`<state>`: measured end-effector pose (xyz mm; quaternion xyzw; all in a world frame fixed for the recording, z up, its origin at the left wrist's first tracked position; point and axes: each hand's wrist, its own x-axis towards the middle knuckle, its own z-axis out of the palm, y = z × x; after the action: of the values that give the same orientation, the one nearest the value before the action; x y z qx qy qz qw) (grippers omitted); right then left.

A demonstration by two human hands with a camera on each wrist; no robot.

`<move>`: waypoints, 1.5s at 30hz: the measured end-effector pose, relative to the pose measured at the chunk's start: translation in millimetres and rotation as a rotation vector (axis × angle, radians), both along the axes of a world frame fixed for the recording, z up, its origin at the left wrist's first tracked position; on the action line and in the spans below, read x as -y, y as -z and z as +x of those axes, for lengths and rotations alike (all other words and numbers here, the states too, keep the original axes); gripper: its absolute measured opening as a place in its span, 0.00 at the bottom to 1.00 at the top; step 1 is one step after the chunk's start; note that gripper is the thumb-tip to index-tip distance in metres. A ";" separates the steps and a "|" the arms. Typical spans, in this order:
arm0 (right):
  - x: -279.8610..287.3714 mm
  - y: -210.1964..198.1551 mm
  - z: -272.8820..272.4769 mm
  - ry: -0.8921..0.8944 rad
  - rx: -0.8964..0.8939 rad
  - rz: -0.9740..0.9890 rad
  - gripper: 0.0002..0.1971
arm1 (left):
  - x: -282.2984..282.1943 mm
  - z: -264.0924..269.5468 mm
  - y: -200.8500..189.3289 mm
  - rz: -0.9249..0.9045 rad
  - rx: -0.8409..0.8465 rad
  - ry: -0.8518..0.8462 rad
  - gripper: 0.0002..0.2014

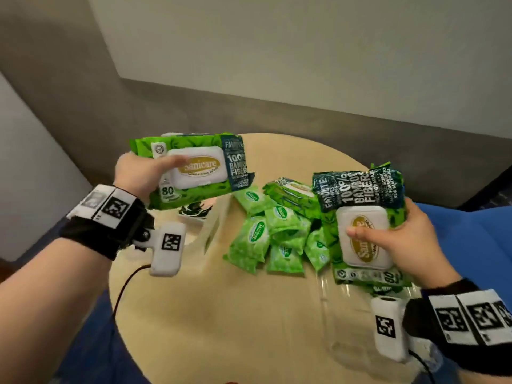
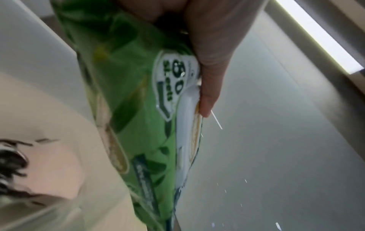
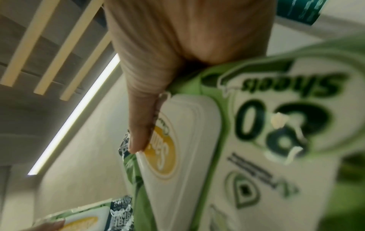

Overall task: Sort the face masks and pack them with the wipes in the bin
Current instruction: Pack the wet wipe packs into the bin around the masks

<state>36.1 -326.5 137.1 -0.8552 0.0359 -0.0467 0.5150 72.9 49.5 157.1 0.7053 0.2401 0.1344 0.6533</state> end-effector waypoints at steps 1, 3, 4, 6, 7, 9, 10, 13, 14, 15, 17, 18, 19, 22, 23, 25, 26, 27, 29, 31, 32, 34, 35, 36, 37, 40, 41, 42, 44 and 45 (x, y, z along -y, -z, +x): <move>-10.6 -4.0 2.5 -0.021 0.001 0.032 0.45 | -19.7 -2.5 0.3 -0.025 -0.007 -0.073 0.14; -33.1 -12.6 9.3 -0.069 0.010 0.119 0.45 | -56.1 -5.6 3.5 -0.083 -0.023 -0.181 0.16; -45.3 -18.1 13.3 -0.092 0.020 0.169 0.44 | -71.0 -6.6 6.1 -0.131 -0.037 -0.206 0.16; -71.8 -31.5 22.3 -0.137 0.052 0.252 0.42 | -93.6 -7.0 12.1 -0.211 -0.048 -0.237 0.14; -87.9 -39.4 26.8 -0.160 0.069 0.288 0.41 | -103.0 -6.0 16.2 -0.244 -0.052 -0.244 0.13; -123.8 -54.1 36.7 -0.207 0.092 0.347 0.38 | -119.4 -2.4 25.3 -0.305 -0.069 -0.243 0.13; -142.7 -59.6 42.8 -0.235 0.094 0.370 0.38 | -127.5 0.5 30.5 -0.328 -0.082 -0.225 0.14; -203.4 -70.7 61.7 -0.323 0.046 0.386 0.38 | -149.5 9.8 43.1 -0.404 -0.137 -0.137 0.25; -224.3 -71.3 67.4 -0.356 0.017 0.363 0.40 | -155.9 13.4 46.2 -0.425 -0.152 -0.102 0.28; -244.4 -70.1 72.4 -0.387 -0.015 0.318 0.43 | -162.7 16.8 49.2 -0.443 -0.163 -0.074 0.30; -278.7 -62.9 79.8 -0.447 -0.043 0.096 0.44 | -175.3 24.3 54.0 -0.485 -0.198 0.011 0.36; -292.0 -57.3 81.1 -0.484 -0.043 -0.087 0.41 | -180.3 27.1 54.7 -0.505 -0.210 0.058 0.37; -302.7 -51.2 81.7 -0.523 -0.045 -0.275 0.37 | -185.3 29.6 54.7 -0.524 -0.207 0.078 0.35; -327.3 -34.3 82.2 -0.681 -0.102 -0.616 0.36 | -198.8 37.3 53.9 -0.583 -0.211 0.147 0.25; -334.2 -30.1 84.1 -0.721 -0.132 -0.664 0.36 | -201.4 40.2 54.0 -0.611 -0.210 0.176 0.26; -349.4 -21.9 90.2 -0.789 -0.174 -0.771 0.37 | -205.4 46.9 54.6 -0.660 -0.205 0.215 0.24; -357.2 -15.5 93.3 -0.826 -0.182 -0.842 0.37 | -206.5 49.8 54.9 -0.686 -0.200 0.233 0.22; -364.7 -8.0 95.5 -0.865 -0.175 -0.927 0.37 | -207.3 52.5 55.0 -0.706 -0.200 0.252 0.20; -377.2 7.2 96.6 -0.936 -0.200 -1.076 0.33 | -207.8 57.4 58.0 -0.729 -0.188 0.288 0.20; -387.2 22.5 96.4 -0.996 -0.299 -1.118 0.32 | -208.8 62.0 62.6 -0.751 -0.176 0.331 0.19; -392.4 28.9 96.6 -1.023 -0.331 -1.141 0.34 | -209.5 64.1 65.6 -0.760 -0.179 0.347 0.19; -401.5 40.5 96.8 -1.074 -0.355 -1.202 0.37 | -208.7 67.4 70.5 -0.776 -0.182 0.375 0.18; -405.2 45.8 96.3 -1.090 -0.366 -1.239 0.38 | -207.6 69.0 71.8 -0.775 -0.183 0.381 0.18; -408.9 51.0 97.7 -1.110 -0.383 -1.272 0.40 | -206.4 70.2 72.3 -0.766 -0.186 0.375 0.18; -411.6 57.0 99.4 -1.121 -0.421 -1.291 0.41 | -205.9 71.8 73.8 -0.763 -0.187 0.372 0.20; -418.2 75.3 100.6 -1.169 -0.479 -1.375 0.40 | -204.1 75.0 76.5 -0.771 -0.182 0.399 0.29; -419.4 82.1 98.8 -1.212 -0.445 -1.422 0.39 | -204.0 75.8 76.9 -0.776 -0.179 0.404 0.30; -418.7 89.0 98.2 -1.279 -0.412 -1.486 0.37 | -203.3 76.2 77.4 -0.784 -0.177 0.412 0.30; -418.5 97.3 101.7 -1.425 -0.396 -1.616 0.29 | -202.7 76.6 79.0 -0.794 -0.178 0.411 0.29; -421.2 97.0 104.7 -1.479 -0.386 -1.728 0.24 | -202.4 76.8 79.3 -0.797 -0.178 0.413 0.29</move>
<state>140.8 94.7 40.1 -0.7272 -0.4400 0.3892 -0.3550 149.7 251.9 77.7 0.4408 0.1828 -0.1627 0.8636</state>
